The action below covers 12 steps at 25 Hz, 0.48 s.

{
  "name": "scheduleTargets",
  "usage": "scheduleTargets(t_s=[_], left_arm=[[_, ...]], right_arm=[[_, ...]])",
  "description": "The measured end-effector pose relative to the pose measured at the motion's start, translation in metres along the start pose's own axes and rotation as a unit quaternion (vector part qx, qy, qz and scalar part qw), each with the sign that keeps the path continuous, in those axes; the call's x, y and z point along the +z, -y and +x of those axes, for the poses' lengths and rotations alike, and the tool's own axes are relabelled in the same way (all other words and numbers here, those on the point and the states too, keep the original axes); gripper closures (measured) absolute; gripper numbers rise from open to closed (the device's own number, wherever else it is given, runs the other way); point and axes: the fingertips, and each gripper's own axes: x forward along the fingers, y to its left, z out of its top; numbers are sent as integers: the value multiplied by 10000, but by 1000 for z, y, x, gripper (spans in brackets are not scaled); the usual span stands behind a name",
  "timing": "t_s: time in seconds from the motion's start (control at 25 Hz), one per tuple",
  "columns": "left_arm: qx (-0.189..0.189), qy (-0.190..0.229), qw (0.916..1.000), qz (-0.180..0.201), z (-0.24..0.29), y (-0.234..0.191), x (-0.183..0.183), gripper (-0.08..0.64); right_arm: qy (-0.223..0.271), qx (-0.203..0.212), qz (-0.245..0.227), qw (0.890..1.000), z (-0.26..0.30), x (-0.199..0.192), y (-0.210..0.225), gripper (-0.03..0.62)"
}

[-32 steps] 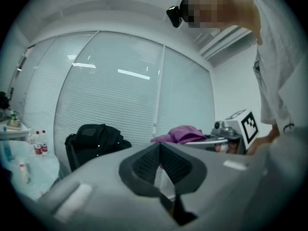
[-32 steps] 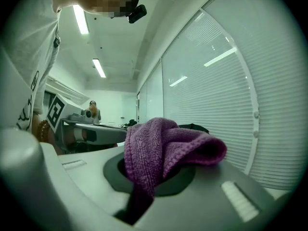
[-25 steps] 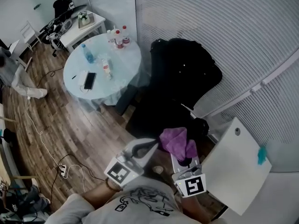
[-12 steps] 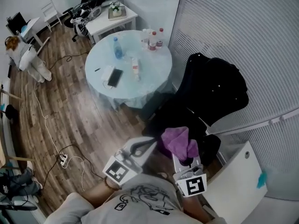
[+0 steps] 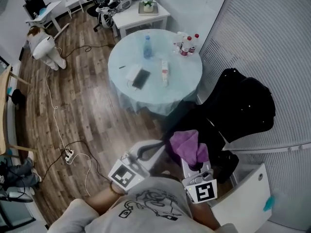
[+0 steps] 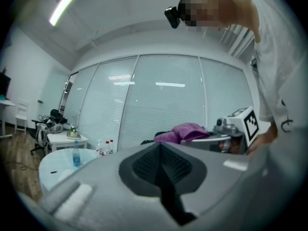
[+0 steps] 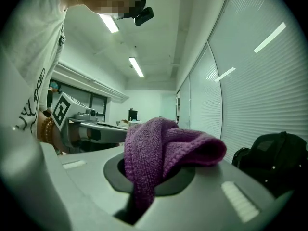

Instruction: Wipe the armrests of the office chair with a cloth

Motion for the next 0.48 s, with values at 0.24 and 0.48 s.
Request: scheduleTargets(t_s=[0.24,0.48], left_arm=[[200,-40,9998,-37,-10,-21,-7,557],[216,-87,9997,-58,-2,-20,-13,557]], right_arm=[[-12,230,26,9997,25,-1,-10,563],[-91,328,52,9994,27,-9,-5,563]])
